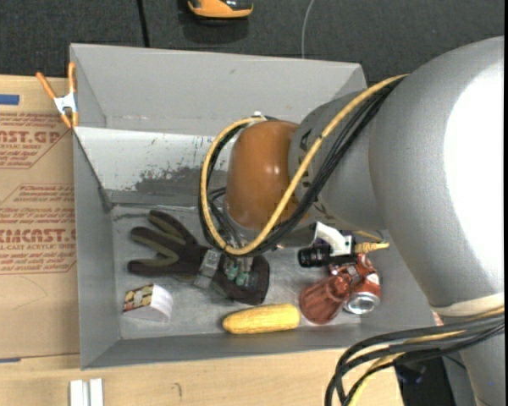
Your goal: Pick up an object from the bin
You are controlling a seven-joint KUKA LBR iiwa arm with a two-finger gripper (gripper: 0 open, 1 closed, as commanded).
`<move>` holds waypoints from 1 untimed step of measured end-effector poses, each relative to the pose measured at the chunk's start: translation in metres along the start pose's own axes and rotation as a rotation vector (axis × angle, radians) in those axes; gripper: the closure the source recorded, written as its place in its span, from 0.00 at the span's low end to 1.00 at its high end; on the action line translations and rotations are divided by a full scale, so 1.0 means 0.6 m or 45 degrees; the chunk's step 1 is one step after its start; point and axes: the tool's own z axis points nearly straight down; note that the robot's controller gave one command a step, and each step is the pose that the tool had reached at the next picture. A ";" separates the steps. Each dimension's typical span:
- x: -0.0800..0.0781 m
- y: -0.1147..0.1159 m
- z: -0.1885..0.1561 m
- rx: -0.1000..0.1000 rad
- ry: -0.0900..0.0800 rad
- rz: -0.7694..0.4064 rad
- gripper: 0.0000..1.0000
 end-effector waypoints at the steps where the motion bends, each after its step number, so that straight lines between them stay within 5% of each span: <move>1: 0.002 -0.002 -0.012 0.006 0.009 0.000 1.00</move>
Offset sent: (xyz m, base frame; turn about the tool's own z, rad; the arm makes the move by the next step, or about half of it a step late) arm 0.0001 0.0002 0.0086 0.0000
